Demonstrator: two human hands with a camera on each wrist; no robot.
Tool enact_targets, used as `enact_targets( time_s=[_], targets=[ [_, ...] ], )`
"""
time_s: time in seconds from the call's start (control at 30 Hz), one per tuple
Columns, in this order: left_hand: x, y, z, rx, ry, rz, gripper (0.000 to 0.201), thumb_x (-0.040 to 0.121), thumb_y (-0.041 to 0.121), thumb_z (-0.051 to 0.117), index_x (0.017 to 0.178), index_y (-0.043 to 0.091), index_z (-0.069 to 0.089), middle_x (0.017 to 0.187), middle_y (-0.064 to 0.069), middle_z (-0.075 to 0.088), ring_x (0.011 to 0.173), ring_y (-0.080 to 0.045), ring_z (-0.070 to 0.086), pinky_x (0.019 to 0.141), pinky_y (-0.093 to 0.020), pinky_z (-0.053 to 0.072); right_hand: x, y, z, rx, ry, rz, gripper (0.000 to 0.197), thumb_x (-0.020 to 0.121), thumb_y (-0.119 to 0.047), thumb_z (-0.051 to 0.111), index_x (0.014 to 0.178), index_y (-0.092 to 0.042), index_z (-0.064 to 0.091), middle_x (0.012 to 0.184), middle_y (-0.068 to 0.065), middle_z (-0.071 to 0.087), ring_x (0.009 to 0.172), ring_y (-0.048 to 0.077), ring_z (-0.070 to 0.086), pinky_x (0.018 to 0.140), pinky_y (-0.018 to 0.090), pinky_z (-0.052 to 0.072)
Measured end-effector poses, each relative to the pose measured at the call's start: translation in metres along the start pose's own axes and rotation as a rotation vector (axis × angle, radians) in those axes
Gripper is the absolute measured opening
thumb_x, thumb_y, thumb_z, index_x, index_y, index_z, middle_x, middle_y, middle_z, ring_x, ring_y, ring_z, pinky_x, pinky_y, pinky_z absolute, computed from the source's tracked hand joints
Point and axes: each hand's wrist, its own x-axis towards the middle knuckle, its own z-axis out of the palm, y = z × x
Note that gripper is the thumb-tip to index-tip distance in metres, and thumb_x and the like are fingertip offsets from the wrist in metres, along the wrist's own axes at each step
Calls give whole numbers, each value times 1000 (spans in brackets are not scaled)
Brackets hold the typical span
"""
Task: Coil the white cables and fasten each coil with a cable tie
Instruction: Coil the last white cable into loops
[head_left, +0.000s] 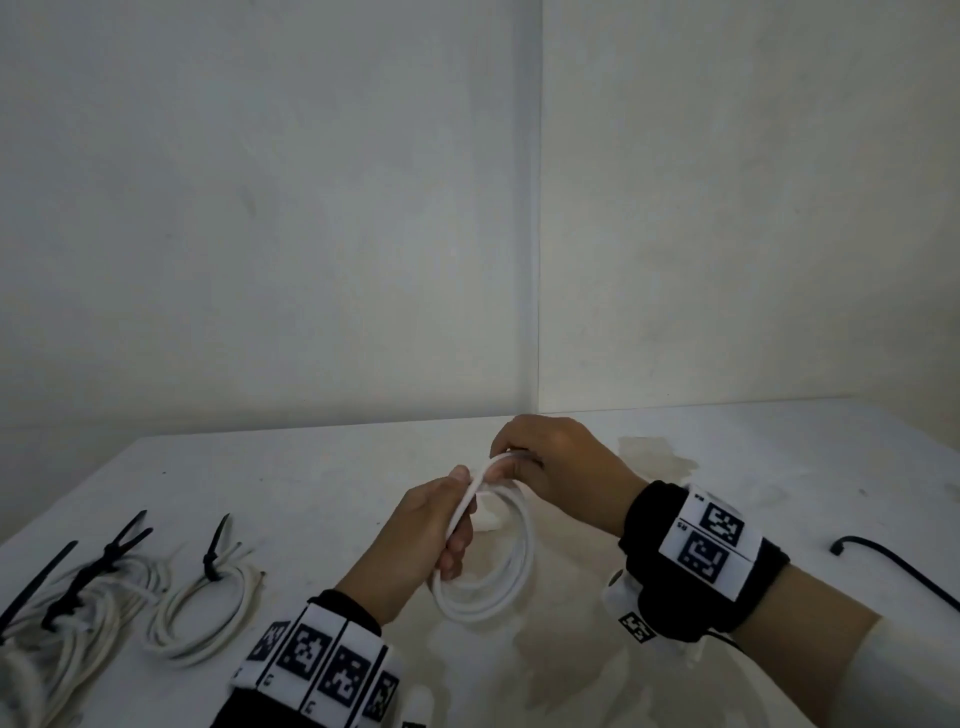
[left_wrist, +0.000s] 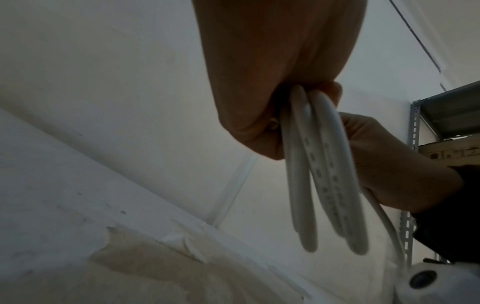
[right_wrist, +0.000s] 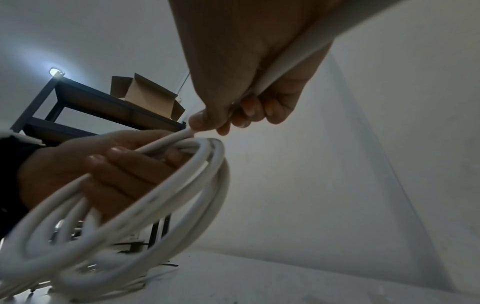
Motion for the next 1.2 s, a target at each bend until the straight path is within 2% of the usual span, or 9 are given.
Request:
enact_targets(
  time_s=[0.23, 0.4, 0.57, 0.67, 0.8, 0.9, 1.0, 1.1, 1.2],
  targets=[
    [-5, 14, 8, -41, -35, 57, 45, 84, 52, 36, 70, 9, 41, 45, 5, 32, 37, -7, 25, 40, -18, 28, 2, -3, -5, 44, 27, 120, 32, 87, -37, 48, 93, -13, 68, 88, 5, 68, 81, 22, 61, 74, 39, 49],
    [-5, 20, 6, -97, 52, 98, 28, 94, 27, 42, 71, 12, 36, 43, 6, 29, 35, -7, 23, 37, -18, 27, -3, -3, -8, 198, -2, 192, 26, 97, -20, 45, 110, -12, 65, 103, 1, 69, 89, 12, 61, 81, 24, 45],
    [-3, 23, 8, -181, 142, 157, 31, 97, 26, 37, 70, 12, 39, 41, 6, 29, 34, -6, 23, 37, -17, 28, -12, -20, -4, 516, 14, 389, 44, 100, -32, 28, 78, -11, 61, 66, -11, 55, 56, -2, 48, 62, 13, 35],
    [-4, 22, 9, -199, 191, 167, 32, 97, 27, 37, 69, 12, 39, 41, 7, 29, 35, -6, 24, 37, -17, 28, -13, -25, -8, 581, 6, 361, 61, 92, -48, 24, 82, -1, 63, 62, -12, 56, 52, -2, 46, 57, 8, 33],
    [-3, 19, 9, -211, 245, 187, 32, 97, 29, 36, 72, 11, 41, 42, 6, 29, 36, -8, 24, 38, -19, 28, -12, -27, -6, 599, -74, 365, 27, 95, -36, 41, 100, -16, 57, 73, -4, 64, 51, -2, 44, 53, 9, 34],
    [-2, 17, 12, -238, 249, 205, 31, 97, 30, 36, 73, 11, 41, 43, 7, 29, 37, -8, 24, 39, -19, 29, -8, -28, -3, 614, -55, 397, 23, 97, -28, 42, 97, -10, 55, 64, -5, 55, 47, -2, 42, 50, 9, 33],
    [-2, 20, 10, -283, 150, 199, 34, 94, 36, 38, 74, 9, 44, 45, 5, 36, 38, -9, 36, 49, -25, 36, -3, -24, -7, 585, 16, 402, 21, 97, -27, 43, 86, -11, 51, 62, -5, 47, 47, -2, 40, 51, 11, 32],
    [-7, 23, -3, -355, -64, 121, 29, 81, 35, 46, 71, 9, 53, 49, -1, 46, 49, -16, 59, 71, -39, 52, -4, -21, -10, 564, 16, 396, 21, 96, -28, 43, 84, -13, 51, 61, -7, 46, 49, -2, 40, 54, 12, 33],
    [-13, 21, -8, -412, -167, 75, 23, 82, 26, 51, 67, 11, 59, 52, -5, 51, 54, -19, 61, 70, -34, 57, -6, -20, -8, 546, -4, 398, 23, 96, -28, 44, 89, -9, 54, 62, -9, 46, 53, -1, 41, 58, 17, 34]
  ],
)
